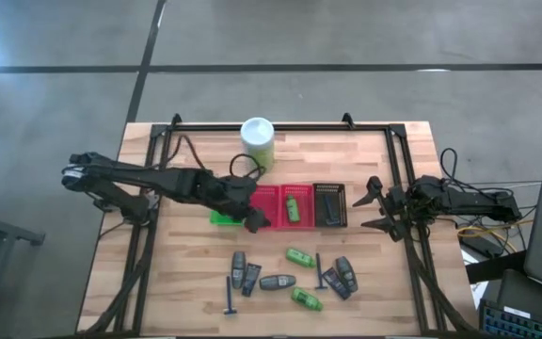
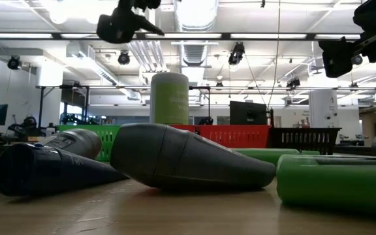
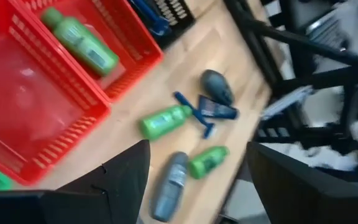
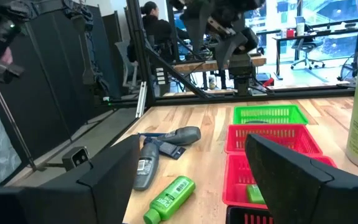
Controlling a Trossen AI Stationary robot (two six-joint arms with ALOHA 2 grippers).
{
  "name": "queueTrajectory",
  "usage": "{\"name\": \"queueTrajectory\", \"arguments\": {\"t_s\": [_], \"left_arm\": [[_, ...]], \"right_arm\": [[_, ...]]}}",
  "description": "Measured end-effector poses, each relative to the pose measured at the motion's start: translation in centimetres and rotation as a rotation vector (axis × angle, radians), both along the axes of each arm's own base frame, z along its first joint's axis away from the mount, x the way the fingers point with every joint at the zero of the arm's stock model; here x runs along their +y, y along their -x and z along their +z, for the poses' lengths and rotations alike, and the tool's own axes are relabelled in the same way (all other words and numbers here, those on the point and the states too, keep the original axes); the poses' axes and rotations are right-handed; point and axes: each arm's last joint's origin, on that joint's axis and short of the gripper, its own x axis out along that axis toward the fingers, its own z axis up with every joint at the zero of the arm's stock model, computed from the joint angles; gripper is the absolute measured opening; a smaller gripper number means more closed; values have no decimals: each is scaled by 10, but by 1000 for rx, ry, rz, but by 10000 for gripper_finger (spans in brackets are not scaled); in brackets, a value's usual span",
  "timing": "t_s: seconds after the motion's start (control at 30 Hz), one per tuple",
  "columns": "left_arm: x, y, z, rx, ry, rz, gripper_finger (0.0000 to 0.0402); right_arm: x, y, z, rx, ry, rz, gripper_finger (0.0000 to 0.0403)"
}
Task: Pick & Place Travel size toiletries
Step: Put the dark blue shaving cream in the left red bin
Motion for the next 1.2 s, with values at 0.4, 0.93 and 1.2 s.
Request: {"name": "queueTrajectory", "arguments": {"t_s": [0.4,0.93,1.2], "left_arm": [[-15,-16,-25,99,62,-23,271],[-92,27,-59,571,201,62,268],[-96,28,-69,595,193,301,271]], "right_arm": [[0,0,0,0,0,0,256],[0,0,0,2,0,0,229],[0,0,0,2,0,0,230]]}}
